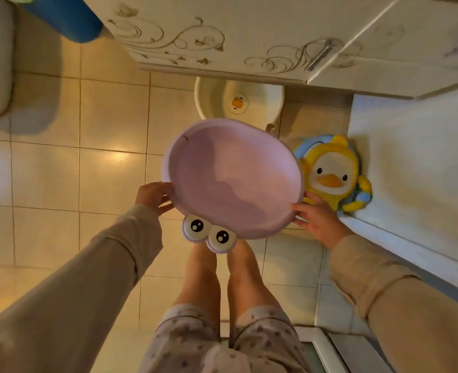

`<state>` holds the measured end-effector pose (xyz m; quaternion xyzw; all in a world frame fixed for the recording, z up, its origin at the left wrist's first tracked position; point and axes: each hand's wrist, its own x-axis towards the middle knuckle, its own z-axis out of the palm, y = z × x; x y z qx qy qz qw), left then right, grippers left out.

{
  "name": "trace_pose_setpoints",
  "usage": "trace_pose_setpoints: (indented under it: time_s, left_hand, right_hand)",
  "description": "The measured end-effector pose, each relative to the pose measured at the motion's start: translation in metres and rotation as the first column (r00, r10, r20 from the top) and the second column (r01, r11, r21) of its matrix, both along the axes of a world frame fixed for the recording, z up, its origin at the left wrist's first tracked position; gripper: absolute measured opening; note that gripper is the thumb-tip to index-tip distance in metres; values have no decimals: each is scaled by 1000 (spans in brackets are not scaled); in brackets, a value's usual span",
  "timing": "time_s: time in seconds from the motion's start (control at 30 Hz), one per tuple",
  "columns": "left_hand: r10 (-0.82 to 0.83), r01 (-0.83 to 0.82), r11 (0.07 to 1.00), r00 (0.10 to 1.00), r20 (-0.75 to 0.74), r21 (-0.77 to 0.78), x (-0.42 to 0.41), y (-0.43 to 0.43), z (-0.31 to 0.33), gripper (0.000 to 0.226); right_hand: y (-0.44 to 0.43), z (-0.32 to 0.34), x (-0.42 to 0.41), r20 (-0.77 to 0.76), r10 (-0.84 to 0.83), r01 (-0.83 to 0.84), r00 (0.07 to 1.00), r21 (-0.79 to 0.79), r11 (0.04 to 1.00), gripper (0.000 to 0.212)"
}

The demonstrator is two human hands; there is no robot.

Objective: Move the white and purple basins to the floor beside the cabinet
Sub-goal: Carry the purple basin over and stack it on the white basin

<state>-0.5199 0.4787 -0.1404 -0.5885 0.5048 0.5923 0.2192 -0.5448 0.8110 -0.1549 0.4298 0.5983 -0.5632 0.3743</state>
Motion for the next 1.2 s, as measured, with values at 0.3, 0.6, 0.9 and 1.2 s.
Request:
trace_pose_setpoints:
  time_s: [0.3,0.6,0.9,1.2]
  left_hand:
    - [-172,172,985,982,73,12,-35,2,-160,14]
    - [-369,368,929,929,-17,-36,-158,-7,-240,15]
    - [-568,536,807,820,-75,-249,-238,-5,-335,18]
    - [-669,610,627,740,66,-485,-271,-5,-380,19]
  right_hand:
    - [-5,-158,-36,87,38,-39,996,19,999,47]
    - [-19,-244,-160,-76,134,-131,988,37,991,28]
    - [-21,-328,-264,-230,181,-115,956,275,955,35]
    - [-23,-378,-321,-234,241,-137,942,388,911,67]
